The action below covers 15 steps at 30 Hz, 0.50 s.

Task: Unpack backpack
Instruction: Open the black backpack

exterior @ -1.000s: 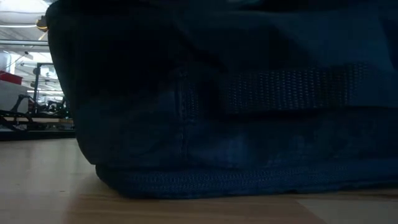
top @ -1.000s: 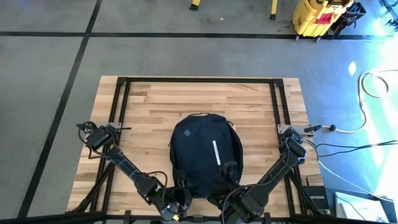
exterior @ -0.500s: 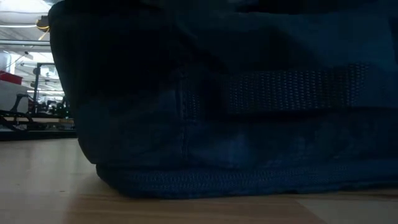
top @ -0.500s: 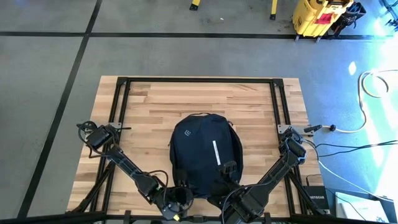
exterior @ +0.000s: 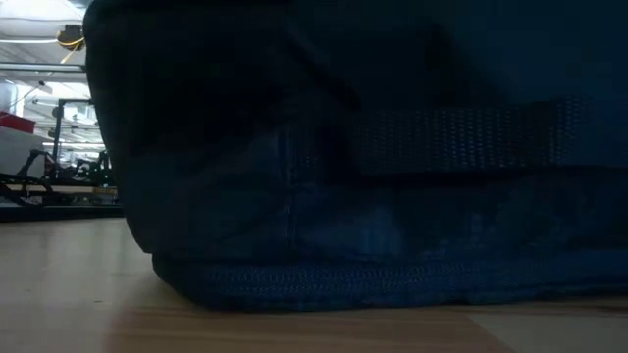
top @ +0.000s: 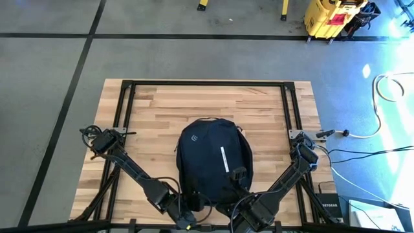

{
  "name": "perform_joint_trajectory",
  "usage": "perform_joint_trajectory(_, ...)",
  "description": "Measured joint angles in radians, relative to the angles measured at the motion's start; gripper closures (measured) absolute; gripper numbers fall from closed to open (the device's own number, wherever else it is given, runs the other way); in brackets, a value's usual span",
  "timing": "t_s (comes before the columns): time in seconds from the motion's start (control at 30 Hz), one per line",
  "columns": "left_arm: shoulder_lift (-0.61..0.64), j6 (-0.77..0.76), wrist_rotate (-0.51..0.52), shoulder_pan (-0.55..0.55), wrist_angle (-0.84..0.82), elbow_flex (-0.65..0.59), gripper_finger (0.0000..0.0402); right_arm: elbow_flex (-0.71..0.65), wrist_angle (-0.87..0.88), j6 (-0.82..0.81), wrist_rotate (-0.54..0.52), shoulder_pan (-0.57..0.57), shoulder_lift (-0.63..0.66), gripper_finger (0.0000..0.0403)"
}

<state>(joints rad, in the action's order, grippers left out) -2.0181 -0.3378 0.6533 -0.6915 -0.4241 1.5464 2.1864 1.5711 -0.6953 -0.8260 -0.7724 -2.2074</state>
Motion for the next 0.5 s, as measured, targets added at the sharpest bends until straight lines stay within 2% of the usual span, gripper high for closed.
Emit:
perform_joint_trajectory(0.13,0.001,0.018,0.033,0.000,-0.156,0.067,0.0401,0.000,0.000,-0.029,-0.024,0.000,0.000,0.0171)
perform_joint_trajectory(0.27,0.002,0.083,0.160,0.000,-0.279,0.121,0.0401,0.000,0.000,-0.057,-0.027,0.000,0.000,0.0171)
perform_joint_trajectory(0.37,0.008,0.139,0.210,0.011,-0.337,0.151,0.0401,0.000,0.000,-0.065,-0.015,0.000,0.000,0.0171)
perform_joint_trajectory(0.5,0.053,0.178,0.227,0.046,-0.359,0.156,0.0401,0.000,0.001,-0.091,0.000,-0.013,0.000,0.0171)
